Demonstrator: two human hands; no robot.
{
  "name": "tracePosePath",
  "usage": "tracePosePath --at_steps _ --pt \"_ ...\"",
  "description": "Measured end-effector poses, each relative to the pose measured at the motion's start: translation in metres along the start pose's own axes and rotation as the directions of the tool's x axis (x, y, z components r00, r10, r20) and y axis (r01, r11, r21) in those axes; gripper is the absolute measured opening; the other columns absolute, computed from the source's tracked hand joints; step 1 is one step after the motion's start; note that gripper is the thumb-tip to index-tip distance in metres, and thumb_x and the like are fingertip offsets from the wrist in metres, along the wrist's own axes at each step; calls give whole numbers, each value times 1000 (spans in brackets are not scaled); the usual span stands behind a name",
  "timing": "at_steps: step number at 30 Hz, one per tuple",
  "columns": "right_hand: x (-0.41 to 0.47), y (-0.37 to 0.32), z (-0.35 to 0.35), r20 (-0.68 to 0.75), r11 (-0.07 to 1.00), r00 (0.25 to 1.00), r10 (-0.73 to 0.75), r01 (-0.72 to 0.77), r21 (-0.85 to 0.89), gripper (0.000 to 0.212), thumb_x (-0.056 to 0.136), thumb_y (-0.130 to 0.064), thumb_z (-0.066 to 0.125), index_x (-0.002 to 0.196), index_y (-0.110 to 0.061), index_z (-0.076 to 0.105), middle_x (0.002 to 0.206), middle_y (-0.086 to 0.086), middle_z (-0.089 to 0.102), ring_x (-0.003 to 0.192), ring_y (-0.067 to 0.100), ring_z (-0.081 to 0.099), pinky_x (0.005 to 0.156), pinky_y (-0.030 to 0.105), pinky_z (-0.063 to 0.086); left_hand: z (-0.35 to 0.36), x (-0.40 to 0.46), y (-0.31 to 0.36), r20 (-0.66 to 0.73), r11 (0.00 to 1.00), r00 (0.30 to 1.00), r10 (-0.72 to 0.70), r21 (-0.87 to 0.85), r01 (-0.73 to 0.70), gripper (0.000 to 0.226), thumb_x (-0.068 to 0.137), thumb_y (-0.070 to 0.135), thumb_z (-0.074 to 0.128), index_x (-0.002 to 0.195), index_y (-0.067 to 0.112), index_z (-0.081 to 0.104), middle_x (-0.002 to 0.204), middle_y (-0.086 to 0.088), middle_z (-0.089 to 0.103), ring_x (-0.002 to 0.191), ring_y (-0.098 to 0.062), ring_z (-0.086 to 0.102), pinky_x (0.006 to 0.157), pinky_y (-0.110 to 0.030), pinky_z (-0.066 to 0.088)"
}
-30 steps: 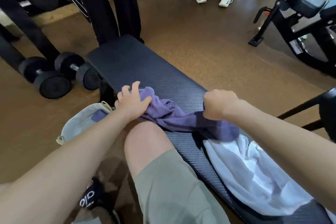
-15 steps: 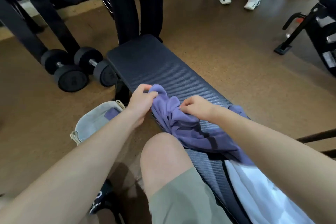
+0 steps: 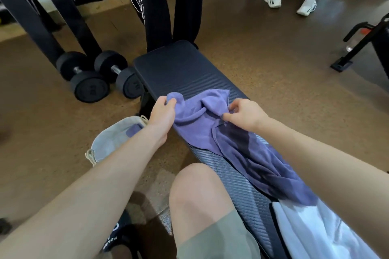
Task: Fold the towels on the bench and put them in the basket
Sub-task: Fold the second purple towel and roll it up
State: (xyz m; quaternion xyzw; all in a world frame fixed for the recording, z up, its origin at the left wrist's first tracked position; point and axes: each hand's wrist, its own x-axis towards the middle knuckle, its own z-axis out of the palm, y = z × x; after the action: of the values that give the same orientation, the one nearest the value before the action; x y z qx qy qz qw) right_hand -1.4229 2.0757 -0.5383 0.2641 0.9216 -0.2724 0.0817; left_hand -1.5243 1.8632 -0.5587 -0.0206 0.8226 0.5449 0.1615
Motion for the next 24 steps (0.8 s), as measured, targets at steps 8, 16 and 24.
tracePosePath --at_steps 8,16,24 --pt "24 -1 -23 -245 959 961 128 -57 277 10 85 -13 58 88 -15 68 86 3 67 85 22 60 72 22 39 -22 18 10 -22 984 995 -99 -154 94 20 95 35 45 98 21 58 111 -5 61 105 -23 57 96 -39 46" --pt "91 -45 -91 -447 808 886 122 173 563 16 62 -24 59 76 -23 66 72 -5 64 67 15 59 65 33 53 -49 83 44 -130 907 991 -42 -421 -17 18 95 42 54 92 27 64 98 4 67 96 -15 63 90 -34 50" --pt "103 -22 -15 -134 961 984 120 -82 263 75 87 -48 65 147 -12 38 142 15 51 129 33 51 99 35 40 -16 82 6 -44 972 972 -232 35 234 94 78 71 57 142 6 35 145 -12 47 126 -32 53 99 -44 49"
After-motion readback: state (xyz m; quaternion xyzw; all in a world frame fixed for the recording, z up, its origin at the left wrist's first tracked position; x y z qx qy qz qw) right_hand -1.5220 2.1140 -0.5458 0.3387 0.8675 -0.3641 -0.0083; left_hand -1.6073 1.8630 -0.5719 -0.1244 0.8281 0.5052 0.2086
